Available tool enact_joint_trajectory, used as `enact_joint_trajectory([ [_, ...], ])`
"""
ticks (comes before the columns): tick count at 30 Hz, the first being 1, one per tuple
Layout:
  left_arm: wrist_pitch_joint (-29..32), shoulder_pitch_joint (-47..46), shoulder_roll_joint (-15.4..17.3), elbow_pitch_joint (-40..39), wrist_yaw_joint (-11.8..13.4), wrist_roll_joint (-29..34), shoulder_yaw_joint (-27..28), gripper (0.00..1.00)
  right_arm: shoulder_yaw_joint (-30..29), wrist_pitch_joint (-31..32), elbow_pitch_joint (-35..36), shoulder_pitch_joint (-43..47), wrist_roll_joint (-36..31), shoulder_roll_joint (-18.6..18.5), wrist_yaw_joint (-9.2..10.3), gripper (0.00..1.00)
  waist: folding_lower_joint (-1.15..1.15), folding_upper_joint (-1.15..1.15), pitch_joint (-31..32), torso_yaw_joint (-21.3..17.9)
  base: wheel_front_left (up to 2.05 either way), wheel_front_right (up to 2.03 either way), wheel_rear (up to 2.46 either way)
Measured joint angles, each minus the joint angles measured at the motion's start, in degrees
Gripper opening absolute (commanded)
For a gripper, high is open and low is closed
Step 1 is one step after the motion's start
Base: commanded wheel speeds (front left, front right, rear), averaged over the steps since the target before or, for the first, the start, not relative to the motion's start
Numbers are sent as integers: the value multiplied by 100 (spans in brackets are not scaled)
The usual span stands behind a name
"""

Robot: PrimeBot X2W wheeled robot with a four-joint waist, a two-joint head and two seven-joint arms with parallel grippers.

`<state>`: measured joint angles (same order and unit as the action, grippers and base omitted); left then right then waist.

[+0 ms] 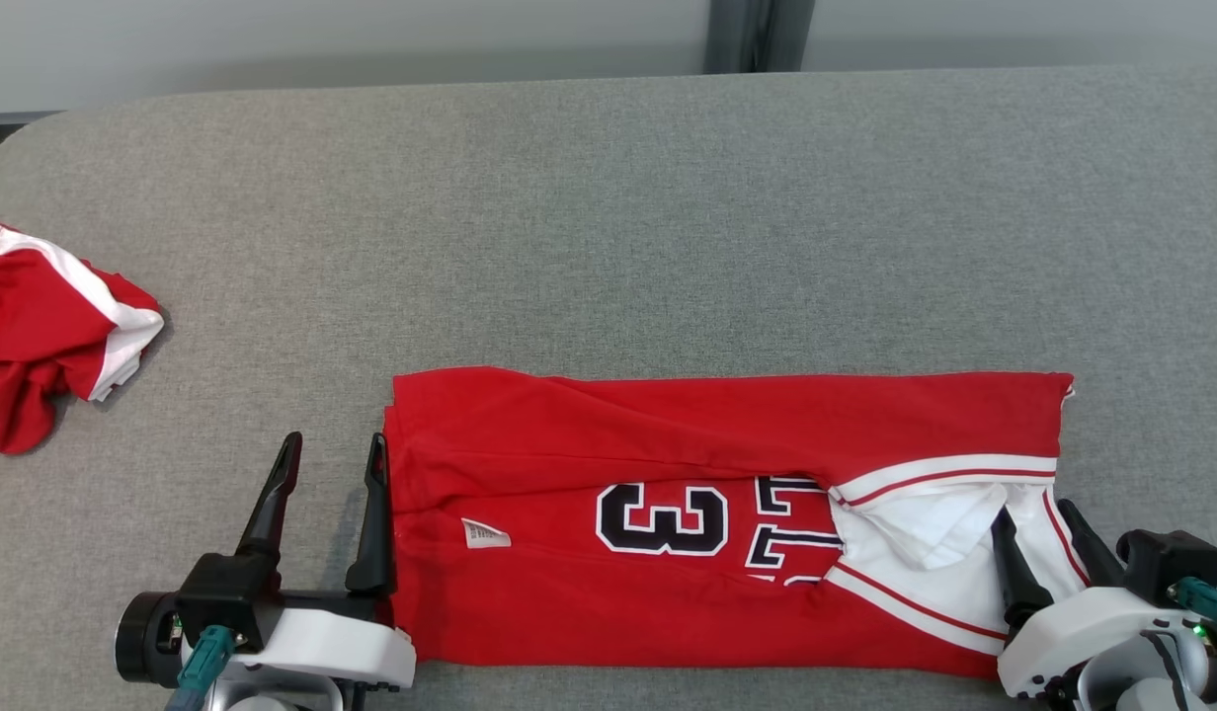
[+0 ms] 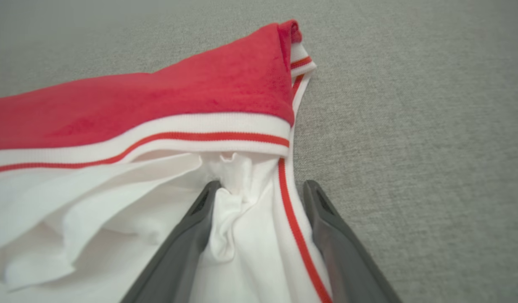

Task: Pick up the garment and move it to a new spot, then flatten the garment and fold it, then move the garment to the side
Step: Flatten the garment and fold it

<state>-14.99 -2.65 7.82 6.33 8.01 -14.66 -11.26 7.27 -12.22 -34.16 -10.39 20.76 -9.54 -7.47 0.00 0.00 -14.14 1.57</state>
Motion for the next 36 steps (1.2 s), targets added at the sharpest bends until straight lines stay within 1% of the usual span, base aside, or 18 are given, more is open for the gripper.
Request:
enact_joint_trajectory([
  [1,1,-8,-12,4,-18,3,7,100,57,0,-40,-24,60,-18,8,49,0,0,-10,7,0,0,0],
  [2,1,-9,-26,12,-23,3,12,100,113,-1,-73,-48,112,-41,8,13,0,0,-12,10,0,0,0],
  [3,1,-9,-36,16,-38,4,19,100,177,-18,-103,-76,163,-63,8,0,0,0,-15,11,0,0,0],
  [9,0,-9,-66,23,-66,55,82,100,469,-58,-189,-182,459,-104,-15,0,0,0,-17,-22,0,0,0],
  [15,1,-9,-97,27,-98,98,120,100,423,-145,-235,-197,593,-296,-49,0,0,0,3,-68,0,0,0],
  [21,1,-7,-126,33,-140,107,138,100,339,-192,-183,-166,650,-487,-44,0,0,0,47,-105,0,0,0],
  [25,1,1,-147,45,-151,109,152,100,301,-201,140,-58,651,-525,-20,0,0,0,110,-111,0,0,0],
  [29,0,68,-152,23,-157,116,201,100,96,-182,613,76,521,-626,-19,0,0,0,181,-168,0,0,0],
  [36,0,109,-157,20,-170,155,203,100,-323,172,1311,391,311,-659,-8,0,0,0,287,-255,0,0,0],
])
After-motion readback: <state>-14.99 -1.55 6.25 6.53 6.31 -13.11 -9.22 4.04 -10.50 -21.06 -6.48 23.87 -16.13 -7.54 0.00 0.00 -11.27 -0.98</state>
